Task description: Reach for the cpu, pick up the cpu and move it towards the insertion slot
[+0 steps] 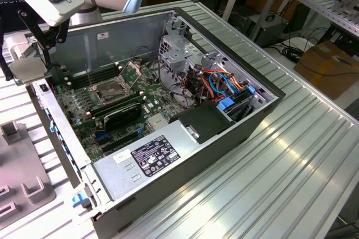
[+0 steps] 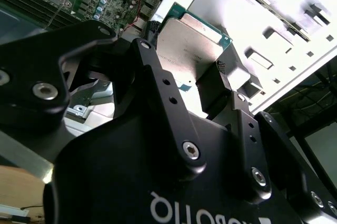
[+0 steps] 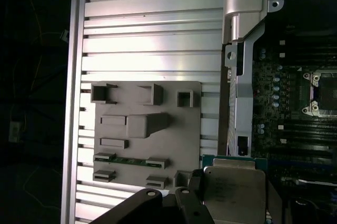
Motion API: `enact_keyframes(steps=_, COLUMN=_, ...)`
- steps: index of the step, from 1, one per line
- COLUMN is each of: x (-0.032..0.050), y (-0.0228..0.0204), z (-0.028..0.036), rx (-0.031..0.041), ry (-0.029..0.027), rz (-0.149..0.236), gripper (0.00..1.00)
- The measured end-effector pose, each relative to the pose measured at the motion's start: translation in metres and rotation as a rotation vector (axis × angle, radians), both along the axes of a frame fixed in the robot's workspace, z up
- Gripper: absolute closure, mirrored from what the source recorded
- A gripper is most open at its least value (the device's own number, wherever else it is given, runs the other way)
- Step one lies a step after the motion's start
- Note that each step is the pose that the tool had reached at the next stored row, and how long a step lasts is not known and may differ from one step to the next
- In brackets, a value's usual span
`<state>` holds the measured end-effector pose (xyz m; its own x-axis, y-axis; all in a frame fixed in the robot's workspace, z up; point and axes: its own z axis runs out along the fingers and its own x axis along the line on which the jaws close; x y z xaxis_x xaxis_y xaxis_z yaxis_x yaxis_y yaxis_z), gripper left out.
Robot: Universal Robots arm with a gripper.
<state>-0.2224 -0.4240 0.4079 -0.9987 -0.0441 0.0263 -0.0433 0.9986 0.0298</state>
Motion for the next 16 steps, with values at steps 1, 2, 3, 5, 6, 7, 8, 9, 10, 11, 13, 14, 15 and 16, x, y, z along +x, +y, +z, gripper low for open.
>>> enact_keyframes(steps=1, x=0.0000, y=0.0000, z=0.0000, rx=0.0000, ry=-0.0001, rz=0.000, gripper=0.45)
enact_keyframes(steps=2, x=0.0000, y=0.0000, z=0.0000, rx=0.0000, ry=-0.0001, rz=0.000, gripper=0.45)
enact_keyframes(steps=3, x=0.0000, y=0.0000, z=0.0000, rx=0.0000, ry=0.0000, rz=0.000, gripper=0.45)
enact_keyframes(steps=5, x=0.0000, y=0.0000, z=0.0000, rx=0.0000, ry=0.0000, rz=0.000, gripper=0.45)
enact_keyframes(steps=6, x=0.0000, y=0.0000, z=0.0000, rx=0.0000, ry=-0.0001, rz=0.000, gripper=0.45)
enact_keyframes(steps=7, x=0.0002, y=0.0000, z=0.0000, rx=0.0001, ry=0.0000, rz=0.000, gripper=0.45)
enact_keyframes(steps=8, x=0.0005, y=0.0000, z=0.0000, rx=0.0000, ry=-0.0001, rz=0.000, gripper=0.45)
enact_keyframes(steps=9, x=0.0014, y=0.0000, z=0.0000, rx=0.0000, ry=0.0000, rz=0.000, gripper=0.45)
enact_keyframes(steps=10, x=0.0036, y=0.0000, z=0.0000, rx=0.0000, ry=-0.0001, rz=0.000, gripper=0.45)
enact_keyframes(steps=11, x=0.0076, y=0.0000, z=-0.0001, rx=0.0001, ry=-0.0001, rz=0.000, gripper=0.45)
enact_keyframes(steps=13, x=0.0087, y=0.0000, z=0.0000, rx=-0.0003, ry=-0.0001, rz=0.000, gripper=0.45)
enact_keyframes(steps=14, x=0.0092, y=0.0000, z=0.0000, rx=-0.0007, ry=-0.0001, rz=0.000, gripper=0.45)
enact_keyframes(steps=15, x=0.0106, y=0.0000, z=0.0000, rx=-0.0013, ry=-0.0001, rz=0.000, gripper=0.45)
enact_keyframes(steps=16, x=0.0119, y=0.0000, z=0.0000, rx=-0.0016, ry=-0.0001, rz=0.000, gripper=0.45)
